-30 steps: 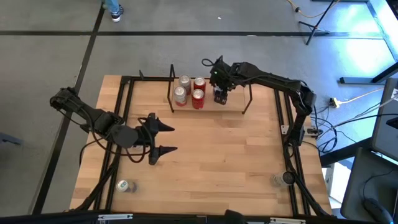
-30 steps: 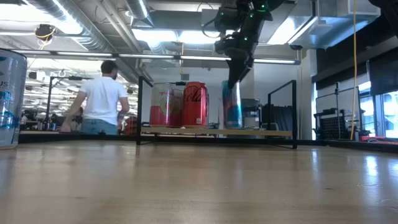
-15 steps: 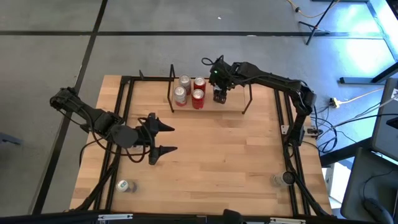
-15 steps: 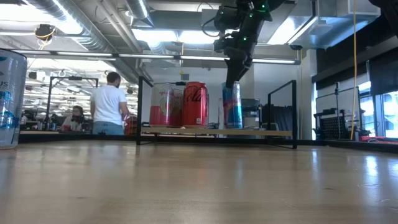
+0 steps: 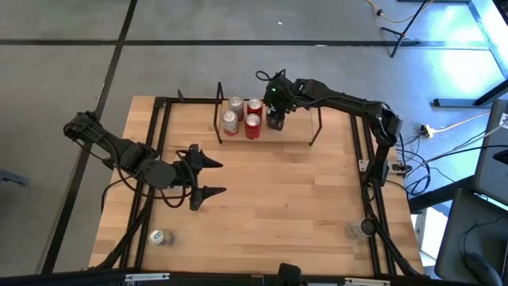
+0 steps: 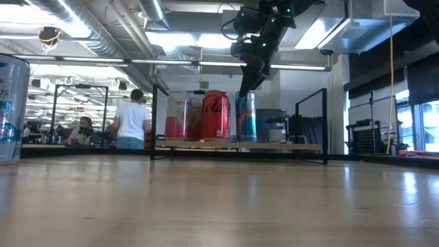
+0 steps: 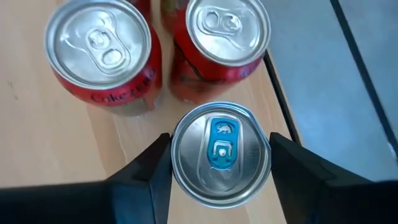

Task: Place canned beverage on shelf
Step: Put the top blue soda can on the shelf, then put the blue soda can on the shelf aligned with the other blue soda can

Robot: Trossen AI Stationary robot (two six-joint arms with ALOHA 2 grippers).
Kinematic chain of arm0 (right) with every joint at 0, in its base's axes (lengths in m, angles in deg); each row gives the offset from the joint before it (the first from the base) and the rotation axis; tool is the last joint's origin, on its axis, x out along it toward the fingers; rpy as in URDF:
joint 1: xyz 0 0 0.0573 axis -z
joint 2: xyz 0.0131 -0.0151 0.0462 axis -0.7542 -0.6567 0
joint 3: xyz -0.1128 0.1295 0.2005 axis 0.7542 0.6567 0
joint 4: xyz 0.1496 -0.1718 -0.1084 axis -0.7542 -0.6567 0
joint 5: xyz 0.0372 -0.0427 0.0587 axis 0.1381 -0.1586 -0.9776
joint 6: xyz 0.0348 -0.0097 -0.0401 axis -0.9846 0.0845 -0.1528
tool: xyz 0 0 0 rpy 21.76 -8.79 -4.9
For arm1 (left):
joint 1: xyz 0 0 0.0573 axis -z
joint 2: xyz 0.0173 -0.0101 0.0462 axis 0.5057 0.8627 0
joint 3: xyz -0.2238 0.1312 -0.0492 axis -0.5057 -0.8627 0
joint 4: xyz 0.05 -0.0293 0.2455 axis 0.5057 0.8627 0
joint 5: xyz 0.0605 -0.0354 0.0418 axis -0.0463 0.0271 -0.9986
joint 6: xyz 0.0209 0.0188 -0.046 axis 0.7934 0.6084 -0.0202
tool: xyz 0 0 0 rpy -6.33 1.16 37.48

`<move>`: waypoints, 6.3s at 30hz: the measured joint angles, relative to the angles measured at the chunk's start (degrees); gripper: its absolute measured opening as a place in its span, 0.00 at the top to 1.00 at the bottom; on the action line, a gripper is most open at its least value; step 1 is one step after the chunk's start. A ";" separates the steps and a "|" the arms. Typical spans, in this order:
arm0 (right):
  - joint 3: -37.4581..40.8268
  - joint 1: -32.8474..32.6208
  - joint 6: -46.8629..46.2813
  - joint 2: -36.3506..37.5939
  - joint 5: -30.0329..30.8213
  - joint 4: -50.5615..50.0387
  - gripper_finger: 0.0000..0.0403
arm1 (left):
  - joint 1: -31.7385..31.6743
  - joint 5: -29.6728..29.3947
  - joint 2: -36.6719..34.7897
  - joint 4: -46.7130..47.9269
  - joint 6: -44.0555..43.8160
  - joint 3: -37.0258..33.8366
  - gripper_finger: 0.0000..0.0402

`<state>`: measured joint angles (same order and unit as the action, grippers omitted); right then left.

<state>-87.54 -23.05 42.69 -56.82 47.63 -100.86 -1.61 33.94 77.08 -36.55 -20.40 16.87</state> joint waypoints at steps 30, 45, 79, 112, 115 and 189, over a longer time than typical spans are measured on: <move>-14.52 0.10 -5.53 0.80 -1.14 -13.79 0.15 | 0.00 -0.06 0.04 -0.12 -0.15 0.00 0.10; -25.38 -28.87 -12.99 4.98 -5.11 -18.22 0.15 | 3.53 12.68 -0.40 15.52 -23.07 0.00 0.10; 2.76 -52.14 -40.79 4.85 10.25 -9.99 0.15 | 37.79 28.49 12.27 35.81 -71.33 0.02 0.11; 2.99 -54.58 -41.44 9.94 9.78 -15.74 0.15 | 28.76 23.03 21.88 34.77 -53.60 5.63 0.51; 5.58 -54.82 -42.25 14.14 11.42 -15.80 0.15 | 22.60 22.65 21.88 36.02 -43.75 10.15 0.51; 51.84 -40.88 -31.77 35.56 6.66 28.79 0.15 | -20.00 29.91 49.90 45.62 15.54 47.95 0.25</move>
<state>-35.70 -63.94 10.92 -21.26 54.29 -72.07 -21.61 63.84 126.99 9.07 -4.86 64.82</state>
